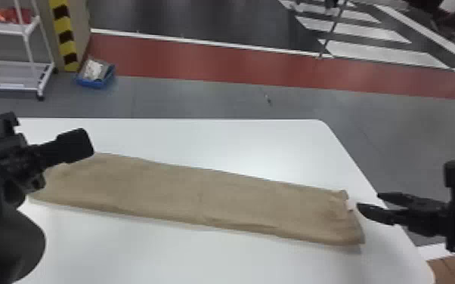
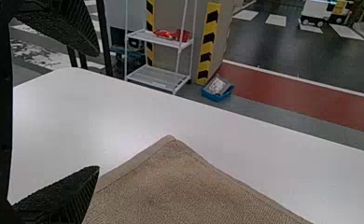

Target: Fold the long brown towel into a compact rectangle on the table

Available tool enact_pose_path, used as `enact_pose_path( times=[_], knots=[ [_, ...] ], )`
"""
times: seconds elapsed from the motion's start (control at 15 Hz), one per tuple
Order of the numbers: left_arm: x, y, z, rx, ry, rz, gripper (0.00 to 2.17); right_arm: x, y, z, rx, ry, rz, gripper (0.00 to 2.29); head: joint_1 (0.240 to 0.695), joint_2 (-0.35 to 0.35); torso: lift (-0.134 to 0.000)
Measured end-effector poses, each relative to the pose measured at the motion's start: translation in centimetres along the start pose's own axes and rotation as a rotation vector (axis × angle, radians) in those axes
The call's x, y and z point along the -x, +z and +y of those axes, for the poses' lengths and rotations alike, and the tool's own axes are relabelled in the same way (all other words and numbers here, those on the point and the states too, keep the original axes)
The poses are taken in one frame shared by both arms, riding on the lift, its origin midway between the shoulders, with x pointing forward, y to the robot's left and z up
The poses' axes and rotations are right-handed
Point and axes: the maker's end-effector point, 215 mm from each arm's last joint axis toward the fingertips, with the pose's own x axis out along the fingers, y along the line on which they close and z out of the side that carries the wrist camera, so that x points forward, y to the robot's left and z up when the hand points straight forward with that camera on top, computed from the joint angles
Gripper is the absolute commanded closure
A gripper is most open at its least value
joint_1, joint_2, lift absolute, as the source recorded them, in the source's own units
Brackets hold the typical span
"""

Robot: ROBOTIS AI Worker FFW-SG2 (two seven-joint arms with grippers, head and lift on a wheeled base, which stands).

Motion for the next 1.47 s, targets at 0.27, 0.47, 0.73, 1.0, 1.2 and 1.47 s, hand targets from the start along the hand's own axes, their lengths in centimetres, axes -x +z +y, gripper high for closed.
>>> enact_pose_path(
  times=[0.27,0.47,0.73,1.0,1.2,1.47],
  knots=[
    [-0.2,-0.9,0.4,0.087,-0.016,0.028,0.08,-0.1,-0.2,0.2,-0.002,0.003,0.002,0.09,0.695,-0.259,-0.124],
    [-0.4,-1.7,0.0,0.186,-0.064,0.057,0.08,-0.3,-0.3,0.3,-0.002,0.004,0.004,0.09,0.695,-0.246,-0.124],
    [-0.7,-0.9,0.1,0.256,-0.092,0.048,0.08,-0.3,-0.6,0.5,-0.004,0.006,0.007,0.09,0.695,-0.249,-0.124],
    [-1.4,0.5,-0.5,0.297,-0.136,0.036,0.09,-0.3,-0.9,0.6,-0.002,0.006,0.011,0.09,0.695,-0.258,-0.124],
    [-2.0,1.2,-1.5,0.338,-0.216,0.038,0.18,-0.2,-0.9,0.5,-0.001,0.004,0.012,0.09,0.695,-0.269,-0.124],
    [-2.2,1.1,-3.2,0.506,-0.364,0.099,0.21,-0.3,-1.0,0.4,0.005,0.004,0.013,0.09,0.695,-0.274,-0.124]
  ],
)
